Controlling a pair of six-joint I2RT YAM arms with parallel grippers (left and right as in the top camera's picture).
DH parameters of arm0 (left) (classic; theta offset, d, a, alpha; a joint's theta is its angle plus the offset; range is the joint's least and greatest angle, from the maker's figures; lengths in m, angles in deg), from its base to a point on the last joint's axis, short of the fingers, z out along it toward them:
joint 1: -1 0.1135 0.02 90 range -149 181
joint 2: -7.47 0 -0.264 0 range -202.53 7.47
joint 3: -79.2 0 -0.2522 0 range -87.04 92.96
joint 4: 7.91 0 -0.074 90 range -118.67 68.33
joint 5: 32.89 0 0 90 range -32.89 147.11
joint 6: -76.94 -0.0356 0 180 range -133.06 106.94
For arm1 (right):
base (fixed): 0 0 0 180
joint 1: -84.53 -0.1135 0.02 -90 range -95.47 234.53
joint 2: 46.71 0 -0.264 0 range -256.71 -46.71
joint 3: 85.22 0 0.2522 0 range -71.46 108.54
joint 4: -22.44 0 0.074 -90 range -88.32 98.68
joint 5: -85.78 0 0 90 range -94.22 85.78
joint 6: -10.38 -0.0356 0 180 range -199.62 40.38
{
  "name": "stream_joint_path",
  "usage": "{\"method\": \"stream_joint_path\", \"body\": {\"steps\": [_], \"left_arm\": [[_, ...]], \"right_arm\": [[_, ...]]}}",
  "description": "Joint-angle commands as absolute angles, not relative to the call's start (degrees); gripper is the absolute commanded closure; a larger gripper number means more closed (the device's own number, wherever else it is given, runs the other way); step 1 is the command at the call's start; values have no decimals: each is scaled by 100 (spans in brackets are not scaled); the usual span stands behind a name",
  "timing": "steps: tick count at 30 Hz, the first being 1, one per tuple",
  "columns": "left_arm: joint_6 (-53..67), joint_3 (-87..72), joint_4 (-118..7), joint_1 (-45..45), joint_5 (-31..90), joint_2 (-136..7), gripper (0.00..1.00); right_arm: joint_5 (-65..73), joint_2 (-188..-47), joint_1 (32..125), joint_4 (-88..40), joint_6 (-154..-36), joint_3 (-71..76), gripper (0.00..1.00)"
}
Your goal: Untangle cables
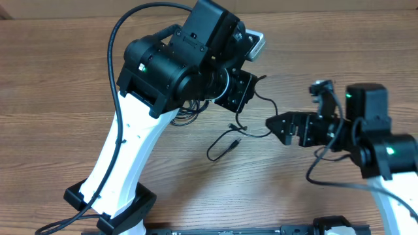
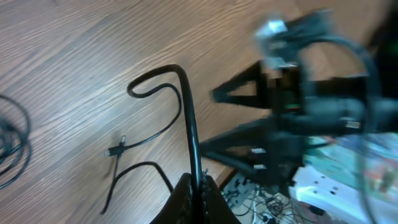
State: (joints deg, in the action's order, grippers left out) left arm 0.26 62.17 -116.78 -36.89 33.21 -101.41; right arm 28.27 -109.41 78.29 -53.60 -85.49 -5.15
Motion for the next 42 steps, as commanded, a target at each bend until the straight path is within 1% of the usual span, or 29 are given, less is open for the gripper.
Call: {"method": "stream_joint_path", "body": {"steps": [1, 4, 8, 10, 12, 13, 14, 15, 18, 19, 21, 23, 28, 36, 37, 39, 42], "left_arm": [[22, 6221, -11582, -3696, 2731, -10053, 96], [20, 6221, -11569, -3696, 2436, -10053, 96], [24, 6221, -11591, -3696, 2403, -10053, 96], [24, 6221, -11591, -3696, 2405, -10053, 96], [22, 6221, -11586, -3696, 2410, -10053, 96], [24, 6221, -11584, -3696, 2410, -10053, 96], [22, 6221, -11584, -3696, 2423, -10053, 96], [24, 6221, -11584, -3696, 2456, -10053, 96], [33, 6221, -11565, -3689, 2733, -10053, 96], [103, 6221, -11565, -3689, 2939, -10053, 96], [518, 6221, -11597, -3689, 3682, -10053, 96], [772, 6221, -11626, -3689, 4152, -10053, 96], [894, 6221, -11635, -3689, 4672, -10053, 96], [992, 6221, -11718, -3689, 5391, -10064, 96], [992, 6221, -11737, -3689, 5472, -10069, 95], [992, 6221, -11781, -3689, 5592, -10097, 91], [990, 6221, -11812, -3689, 5612, -10154, 88]], "right_arm": [[2851, -11266, 7702, -5281, -8361, -550, 0], [2468, -11640, 7698, -5253, -8361, -550, 2], [1826, -12014, 7698, -5227, -8363, -550, 3], [1832, -12119, 7698, -5185, -8365, -550, 11], [1832, -12178, 7698, -5168, -8363, -550, 30], [1832, -12195, 7698, -5166, -8365, -550, 37], [1832, -12204, 7698, -5166, -8365, -550, 42], [1832, -12206, 7698, -5172, -8367, -550, 44], [1834, -12206, 7698, -5207, -8411, -550, 47], [1856, -12206, 7698, -5214, -8411, -550, 51], [2003, -12206, 7698, -5212, -8413, -550, 56], [2204, -12206, 7698, -5214, -8413, -550, 61], [2602, -12206, 7698, -5240, -8433, -550, 82], [2696, -12206, 7698, -5133, -8828, -548, 96], [2702, -12206, 7698, -5100, -8887, -548, 96], [2803, -12204, 7698, -5000, -9019, -548, 96], [3187, -12191, 7698, -4801, -9016, -522, 96]]}}
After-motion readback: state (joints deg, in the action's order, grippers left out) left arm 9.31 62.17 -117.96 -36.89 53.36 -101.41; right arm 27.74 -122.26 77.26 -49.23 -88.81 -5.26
